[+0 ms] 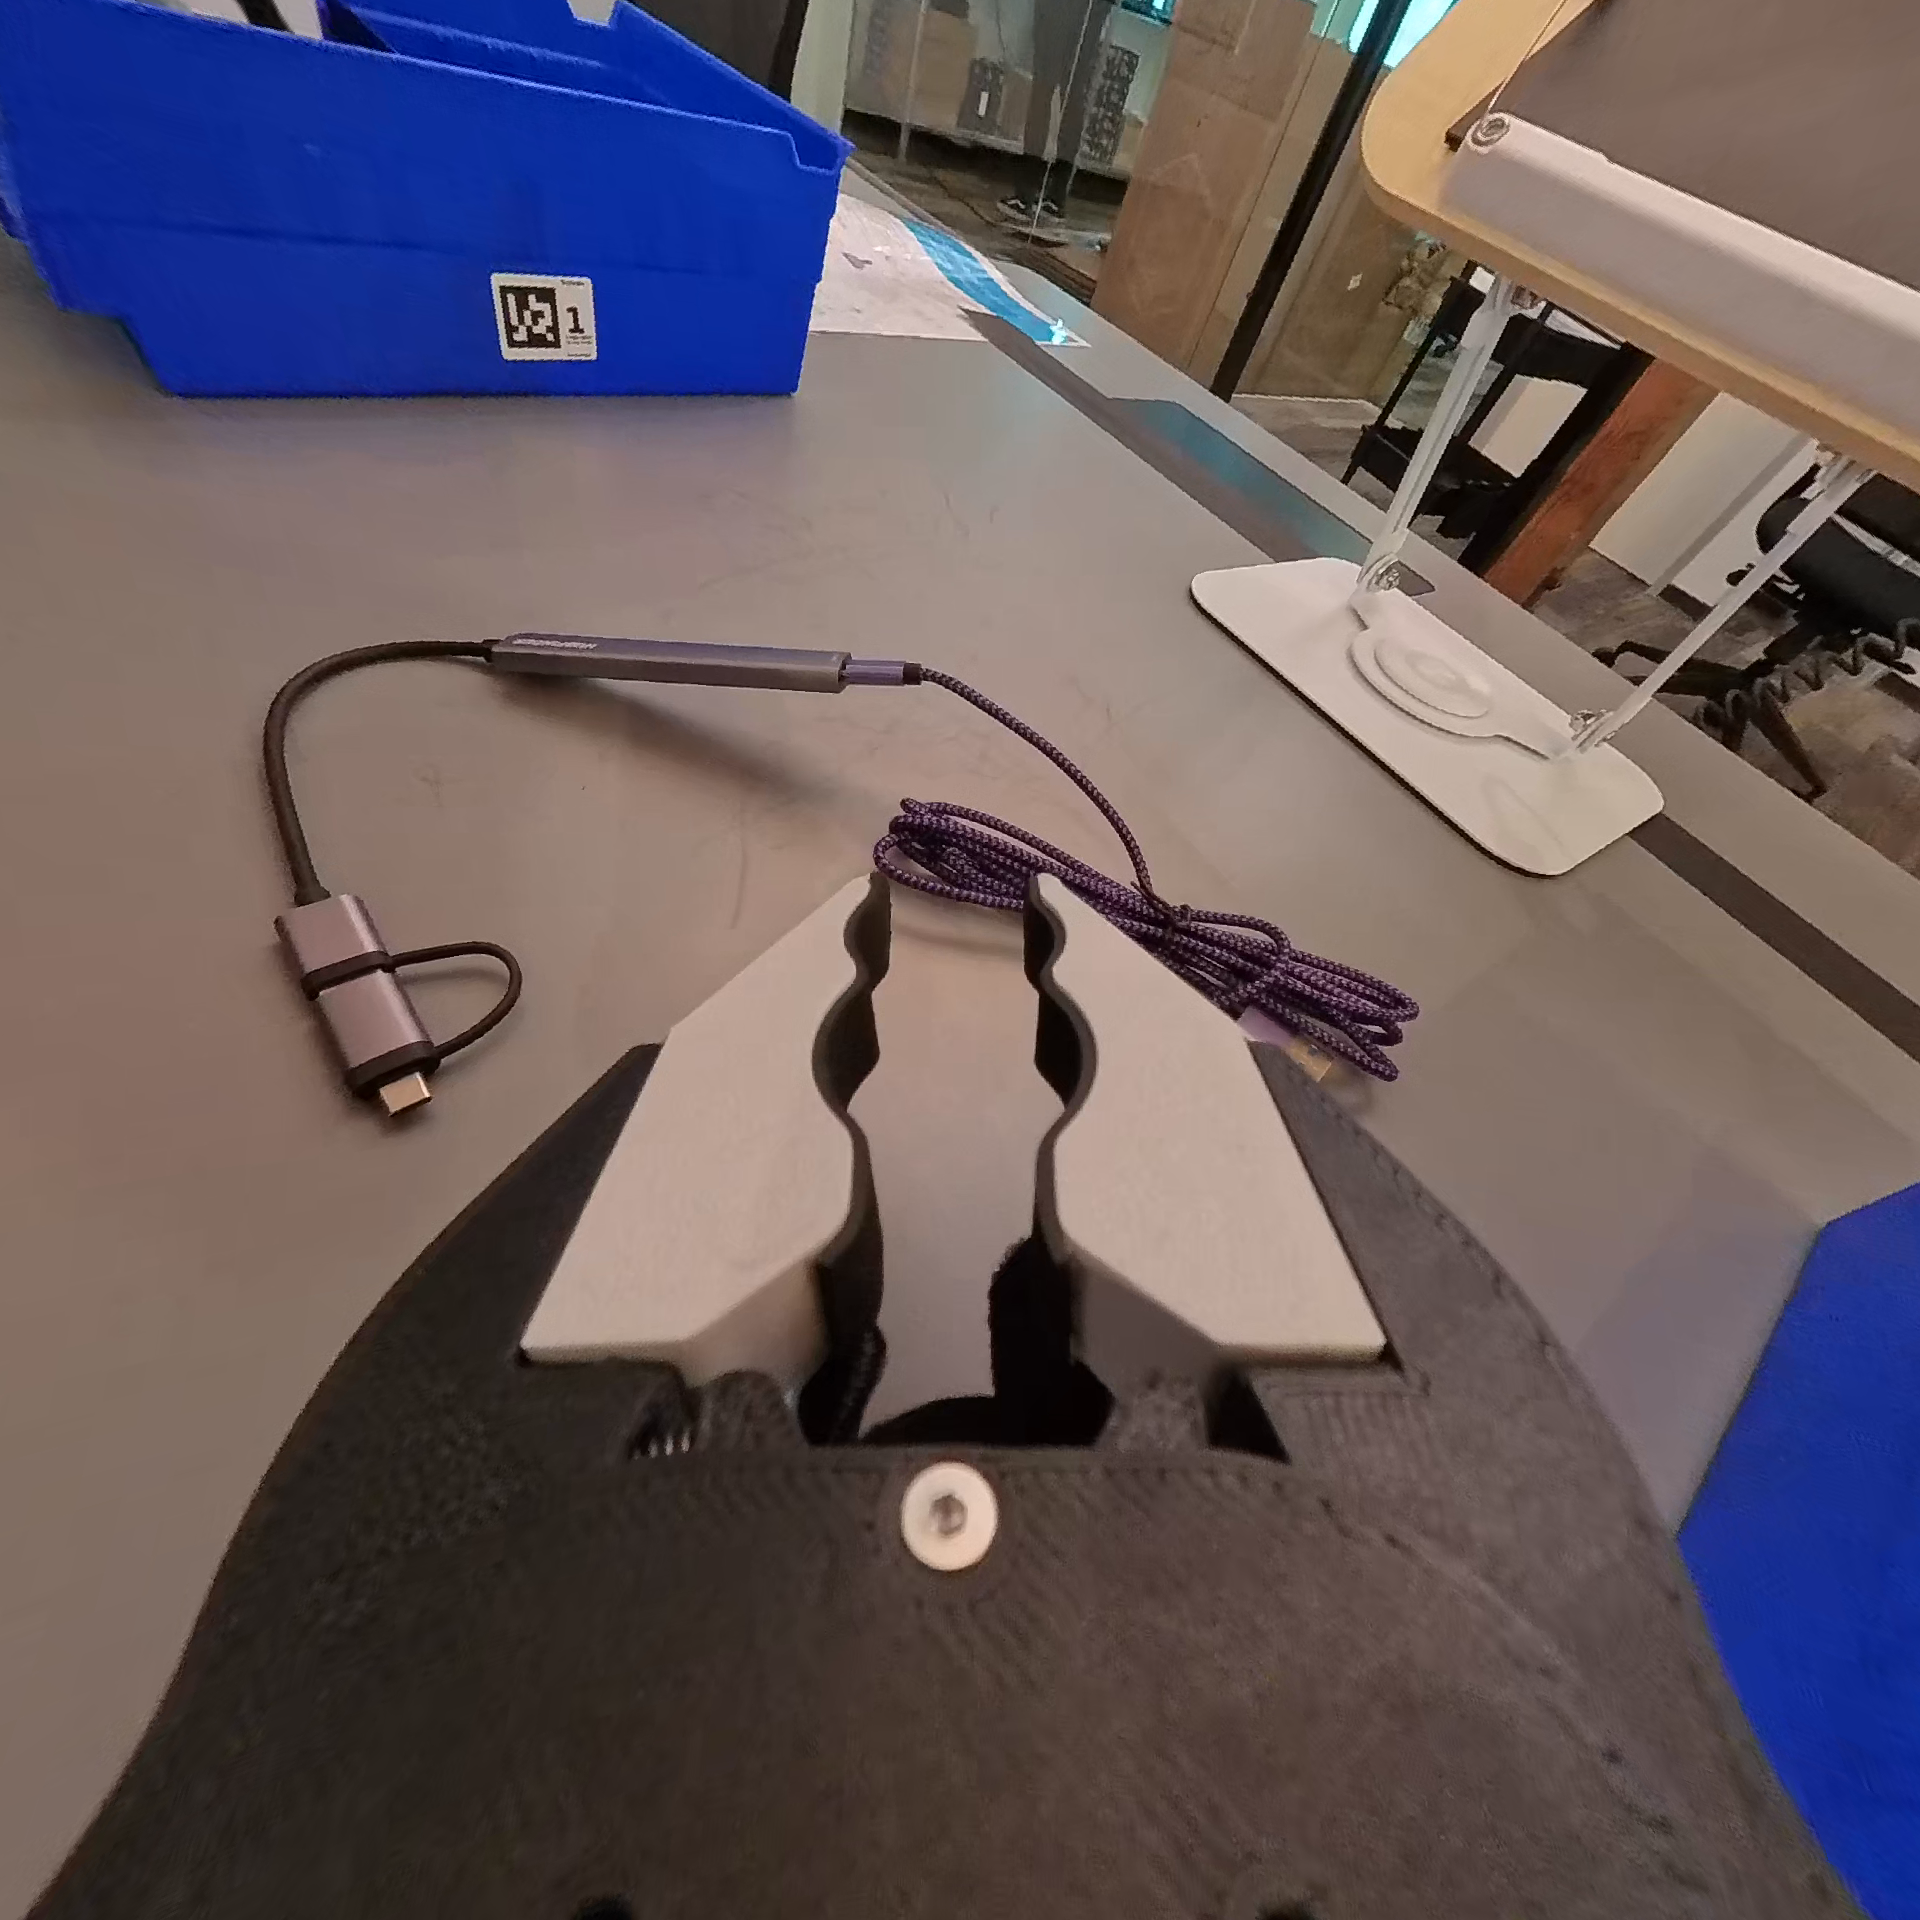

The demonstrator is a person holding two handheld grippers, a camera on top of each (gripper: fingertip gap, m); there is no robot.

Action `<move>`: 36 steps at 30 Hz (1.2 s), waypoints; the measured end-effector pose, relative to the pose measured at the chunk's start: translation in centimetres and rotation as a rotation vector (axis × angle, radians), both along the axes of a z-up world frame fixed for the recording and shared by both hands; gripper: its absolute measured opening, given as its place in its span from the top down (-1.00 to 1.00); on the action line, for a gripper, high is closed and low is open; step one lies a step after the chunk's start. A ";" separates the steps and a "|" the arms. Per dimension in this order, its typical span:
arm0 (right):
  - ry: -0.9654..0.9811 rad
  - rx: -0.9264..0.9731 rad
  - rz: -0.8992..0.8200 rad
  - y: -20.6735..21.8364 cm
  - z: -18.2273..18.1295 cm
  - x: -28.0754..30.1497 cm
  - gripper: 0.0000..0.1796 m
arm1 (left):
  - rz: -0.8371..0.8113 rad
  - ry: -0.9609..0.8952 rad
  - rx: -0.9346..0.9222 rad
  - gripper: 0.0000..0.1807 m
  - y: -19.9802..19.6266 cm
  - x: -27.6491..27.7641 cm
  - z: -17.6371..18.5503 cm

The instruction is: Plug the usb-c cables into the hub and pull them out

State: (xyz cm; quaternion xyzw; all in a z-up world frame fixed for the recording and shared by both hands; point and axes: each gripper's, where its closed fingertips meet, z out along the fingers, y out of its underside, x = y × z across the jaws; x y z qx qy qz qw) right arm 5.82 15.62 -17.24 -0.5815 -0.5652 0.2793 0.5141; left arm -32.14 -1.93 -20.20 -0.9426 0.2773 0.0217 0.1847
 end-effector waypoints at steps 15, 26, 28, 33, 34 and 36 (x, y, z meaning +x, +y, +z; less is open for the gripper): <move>0.211 -0.020 0.241 -8.5 7.3 -4.8 0.66 | -0.089 -0.908 0.769 0.91 1.5 13.4 23.6; 0.321 -0.244 0.475 -14.2 11.2 -10.8 0.45 | -0.263 -1.531 0.743 0.90 4.3 27.2 25.4; 0.399 -0.287 0.465 -14.0 12.1 -10.7 0.53 | -0.238 -1.593 0.745 0.90 5.1 27.8 24.9; 0.477 -0.291 0.435 -13.2 13.1 -10.0 0.92 | -0.162 -1.718 0.759 0.90 6.5 27.7 24.2; 0.470 -0.281 0.420 -13.0 12.9 -10.0 0.93 | -0.155 -1.734 0.760 0.90 6.6 27.7 24.1; 0.466 -0.282 0.403 -12.7 12.8 -9.6 0.94 | -0.141 -1.747 0.770 0.90 6.9 27.7 23.9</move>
